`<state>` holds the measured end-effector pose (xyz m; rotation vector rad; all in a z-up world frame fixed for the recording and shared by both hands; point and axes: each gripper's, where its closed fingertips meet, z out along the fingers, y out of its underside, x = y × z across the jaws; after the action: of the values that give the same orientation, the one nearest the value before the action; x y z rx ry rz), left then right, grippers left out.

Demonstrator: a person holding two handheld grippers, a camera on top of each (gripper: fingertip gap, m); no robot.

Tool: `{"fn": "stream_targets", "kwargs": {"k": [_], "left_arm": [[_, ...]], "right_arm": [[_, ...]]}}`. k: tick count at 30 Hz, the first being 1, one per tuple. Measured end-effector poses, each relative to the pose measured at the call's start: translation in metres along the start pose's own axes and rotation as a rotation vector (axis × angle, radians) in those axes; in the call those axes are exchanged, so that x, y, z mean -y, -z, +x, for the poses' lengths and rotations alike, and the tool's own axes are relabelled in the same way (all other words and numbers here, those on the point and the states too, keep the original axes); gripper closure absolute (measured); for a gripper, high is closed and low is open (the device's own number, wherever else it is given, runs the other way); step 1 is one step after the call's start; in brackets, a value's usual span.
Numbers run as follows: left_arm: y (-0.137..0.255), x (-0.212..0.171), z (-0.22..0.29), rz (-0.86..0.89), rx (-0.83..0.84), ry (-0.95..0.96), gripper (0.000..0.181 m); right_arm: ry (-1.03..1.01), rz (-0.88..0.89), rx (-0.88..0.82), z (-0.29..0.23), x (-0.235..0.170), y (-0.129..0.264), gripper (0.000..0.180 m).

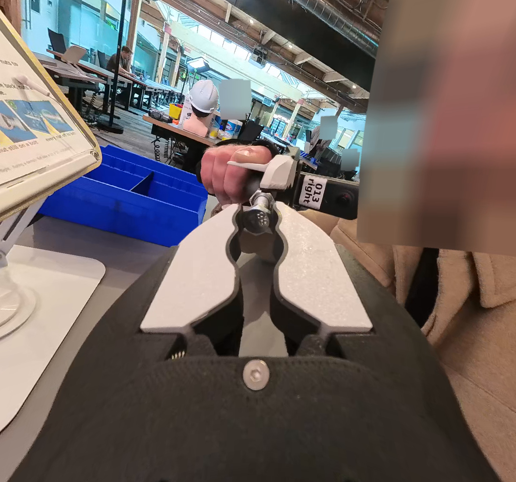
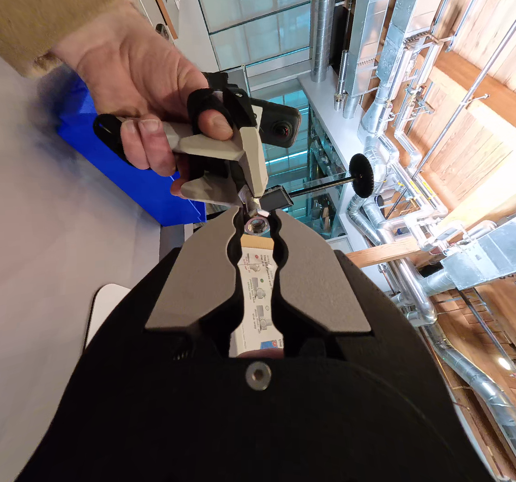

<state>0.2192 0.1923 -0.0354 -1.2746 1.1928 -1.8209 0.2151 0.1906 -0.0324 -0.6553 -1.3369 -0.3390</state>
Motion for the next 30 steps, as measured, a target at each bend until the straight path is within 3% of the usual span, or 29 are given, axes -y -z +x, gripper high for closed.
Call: {"fn": "stream_targets", "kwargs": {"k": [1, 30], "left_arm": [[0.001, 0.000, 0.000, 0.002, -0.006, 0.002, 0.163], [-0.010, 0.001, 0.007, -0.004, -0.011, -0.085, 0.157]], "right_arm": [[-0.002, -0.003, -0.001, 0.000, 0.000, 0.000, 0.161], [-0.324, 0.092, 0.031, 0.008, 0.003, 0.001, 0.162]]}}
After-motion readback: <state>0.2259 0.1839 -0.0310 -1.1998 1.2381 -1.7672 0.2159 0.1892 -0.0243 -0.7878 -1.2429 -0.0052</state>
